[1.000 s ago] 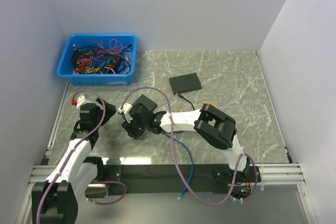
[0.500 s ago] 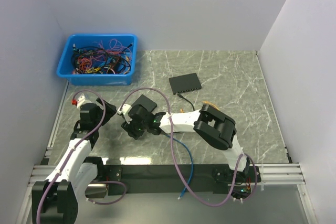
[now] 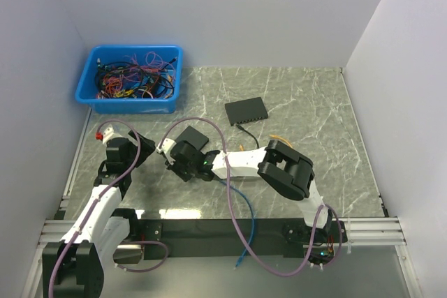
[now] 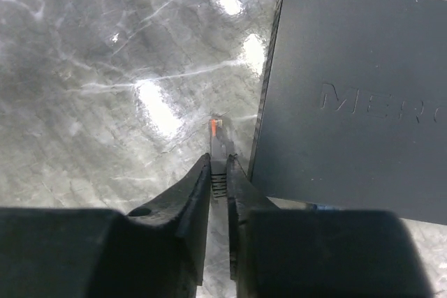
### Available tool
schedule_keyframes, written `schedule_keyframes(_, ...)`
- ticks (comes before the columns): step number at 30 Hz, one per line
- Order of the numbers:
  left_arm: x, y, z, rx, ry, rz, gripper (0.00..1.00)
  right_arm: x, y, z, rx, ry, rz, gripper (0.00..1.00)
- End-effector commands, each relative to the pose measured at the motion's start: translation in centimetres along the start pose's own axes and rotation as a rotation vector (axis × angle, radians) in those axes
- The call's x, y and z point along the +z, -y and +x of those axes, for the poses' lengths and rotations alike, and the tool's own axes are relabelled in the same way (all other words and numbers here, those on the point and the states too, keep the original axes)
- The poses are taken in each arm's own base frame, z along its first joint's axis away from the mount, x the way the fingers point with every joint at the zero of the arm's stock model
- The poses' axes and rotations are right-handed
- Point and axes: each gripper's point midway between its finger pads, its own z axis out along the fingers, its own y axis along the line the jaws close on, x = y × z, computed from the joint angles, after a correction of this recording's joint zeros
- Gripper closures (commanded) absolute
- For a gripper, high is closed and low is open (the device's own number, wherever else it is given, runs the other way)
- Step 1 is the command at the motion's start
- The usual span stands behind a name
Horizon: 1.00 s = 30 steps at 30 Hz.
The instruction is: Insert the plug into the switch port
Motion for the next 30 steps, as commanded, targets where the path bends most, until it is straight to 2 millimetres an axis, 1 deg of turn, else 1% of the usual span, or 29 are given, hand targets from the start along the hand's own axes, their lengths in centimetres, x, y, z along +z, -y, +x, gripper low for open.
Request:
schedule_keyframes(1,-0.1,0.7,-0.6,0.001,0.026,0.038,0.14,0.4,-0.2,3.6,-0.03,-0.125,0.031,0.87)
schedule_keyframes(2,-0.1,0.8,-0.7,0.002,0.027,0.039,0.14,0.4,-0.2,3.5,-0.033,-0.124,0.03,0.93)
schedule_keyframes(4,-0.1,0.7,-0.6,0.001,0.027,0.037,0.14,0.5,-0.4,3.3,-0.035,-0.119,0.029,0.99)
schedule_keyframes(7,-0.2,0.7,-0.7,0.002,0.03,0.039,0.14,0.3,-1.2,2.4,-0.037,-0.1,0.011,1.0)
schedule_keyframes(10,-0.2,0.9,-0.7,0.005,0.028,0.045,0.14,-0.5,-2.6,0.5,-0.031,-0.051,-0.034,1.0)
schedule_keyframes(11,-0.2,0.8,-0.6,0.007,0.025,0.044,0.14,-1.2,-3.3,-0.6,-0.019,-0.021,-0.069,1.0)
schedule_keyframes(13,-0.3,0.9,-0.6,0.01,0.026,0.05,0.14,-2.3,-3.8,-2.0,-0.007,0.017,-0.099,1.0)
schedule_keyframes(14,-0.2,1.3,-1.1,0.009,0.045,0.067,0.14,-3.5,-4.1,-3.2,-0.001,0.051,-0.118,1.0)
schedule_keyframes(15,-0.3,1.4,-1.0,0.011,0.042,0.073,0.14,-4.3,-4.6,-4.1,0.002,0.077,-0.145,1.0)
schedule_keyframes(16,-0.3,1.5,-1.1,0.014,0.043,0.076,0.15,-4.9,-4.7,-4.7,0.007,0.098,-0.154,1.0)
schedule_keyframes(17,-0.3,1.5,-1.1,0.017,0.043,0.078,0.15,-6.4,-4.7,-5.7,0.014,0.13,-0.16,1.0)
schedule_keyframes(18,-0.5,1.8,-1.1,0.015,0.045,0.09,0.16,-7.1,-4.7,-6.3,0.016,0.156,-0.165,1.0)
schedule_keyframes(19,-0.5,1.8,-1.1,0.018,0.046,0.095,0.16,-7.8,-4.6,-6.8,0.024,0.172,-0.174,1.0)
schedule_keyframes(20,-0.6,1.8,-1.2,0.02,0.053,0.099,0.16,-9.1,-4.4,-7.3,0.037,0.197,-0.18,1.0)
schedule_keyframes(21,-0.9,2.1,-1.4,0.021,0.065,0.111,0.17,-9.7,-4.2,-7.4,0.049,0.204,-0.19,1.0)
schedule_keyframes(22,-1.0,2.4,-1.4,0.028,0.062,0.135,0.17,-10.0,-3.6,-7.5,0.076,0.223,-0.209,1.0)
schedule_keyframes(23,-1.2,2.7,-1.4,0.033,0.066,0.151,0.17,-11.1,-3.3,-8.6,0.092,0.27,-0.23,1.0)
schedule_keyframes(24,-1.5,3.0,-1.6,0.035,0.077,0.173,0.18,-11.5,-2.7,-8.7,0.111,0.282,-0.238,1.0)
schedule_keyframes(25,-1.7,3.6,-1.5,0.036,0.072,0.205,0.18,-11.4,-1.1,-8.2,0.145,0.282,-0.231,1.0)
schedule_keyframes(26,-2.0,4.2,-1.8,0.036,0.082,0.235,0.19,-12.0,-1.1,-8.3,0.172,0.288,-0.278,1.0)
schedule_keyframes(27,-2.4,4.9,-2.0,0.033,0.09,0.273,0.19,-12.4,-0.5,-8.9,0.188,0.317,-0.29,1.0)
schedule_keyframes(28,-2.9,5.9,-1.8,0.039,0.08,0.329,0.19,-12.5,-0.3,-8.4,0.215,0.311,-0.307,1.0)
schedule_keyframes(29,-3.4,6.8,-2.1,0.043,0.093,0.382,0.19,-13.2,0.6,-9.0,0.227,0.341,-0.322,1.0)
schedule_keyframes(30,-4.0,7.4,-2.2,0.037,0.102,0.42,0.19,-13.5,0.8,-9.2,0.234,0.351,-0.329,1.0)
